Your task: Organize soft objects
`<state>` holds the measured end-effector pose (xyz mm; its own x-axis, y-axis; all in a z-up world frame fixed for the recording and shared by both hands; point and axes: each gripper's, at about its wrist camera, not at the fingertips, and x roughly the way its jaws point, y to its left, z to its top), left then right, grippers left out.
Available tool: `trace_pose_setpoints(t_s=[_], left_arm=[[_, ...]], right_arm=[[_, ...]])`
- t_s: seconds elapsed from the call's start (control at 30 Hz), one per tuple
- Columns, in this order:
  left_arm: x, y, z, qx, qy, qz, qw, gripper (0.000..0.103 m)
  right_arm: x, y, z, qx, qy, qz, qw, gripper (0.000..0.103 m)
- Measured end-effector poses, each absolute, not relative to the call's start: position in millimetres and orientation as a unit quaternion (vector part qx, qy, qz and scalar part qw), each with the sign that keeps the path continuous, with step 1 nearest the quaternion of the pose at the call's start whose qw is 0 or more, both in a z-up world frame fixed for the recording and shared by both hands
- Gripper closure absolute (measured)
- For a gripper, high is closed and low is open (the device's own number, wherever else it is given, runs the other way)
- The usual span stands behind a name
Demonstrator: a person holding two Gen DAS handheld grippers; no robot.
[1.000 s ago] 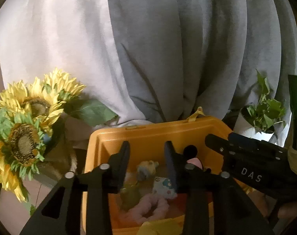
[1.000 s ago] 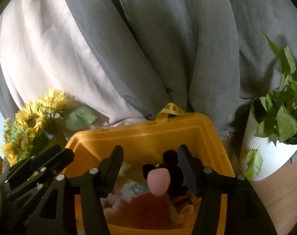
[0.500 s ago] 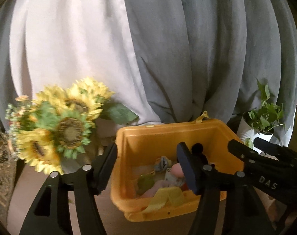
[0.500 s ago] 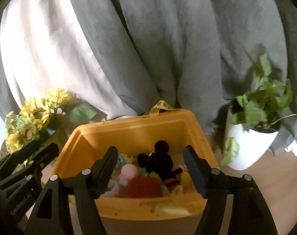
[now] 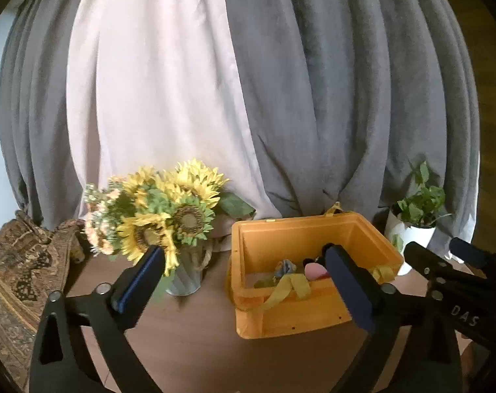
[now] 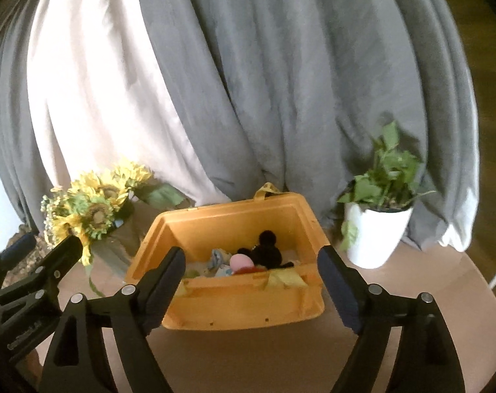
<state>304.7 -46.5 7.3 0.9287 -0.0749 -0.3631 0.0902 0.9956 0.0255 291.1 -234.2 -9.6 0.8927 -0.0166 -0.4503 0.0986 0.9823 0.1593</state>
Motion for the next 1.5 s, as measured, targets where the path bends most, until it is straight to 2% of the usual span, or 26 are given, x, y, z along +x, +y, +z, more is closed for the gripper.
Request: trace_pose_setpoints(t_s=[0.13,0.67,1.5], left_arm=[[278,-42,12,0.034,0.177,-0.037,0.983,0.0],[175,-48,31,0.032,0.146,-0.041,0.988,0.0],[-3,-41,39,0.019,0.135,-0.039,0.99,0.0]], right_arm=[[258,-229,-2,0.089,0.213,-0.048,0.972,0.015],[150,-235,16,0.096,0.176,-0.072,0.977,0.015],[-24,-236,28,0.086,0.162,-0.05,0.982,0.015]])
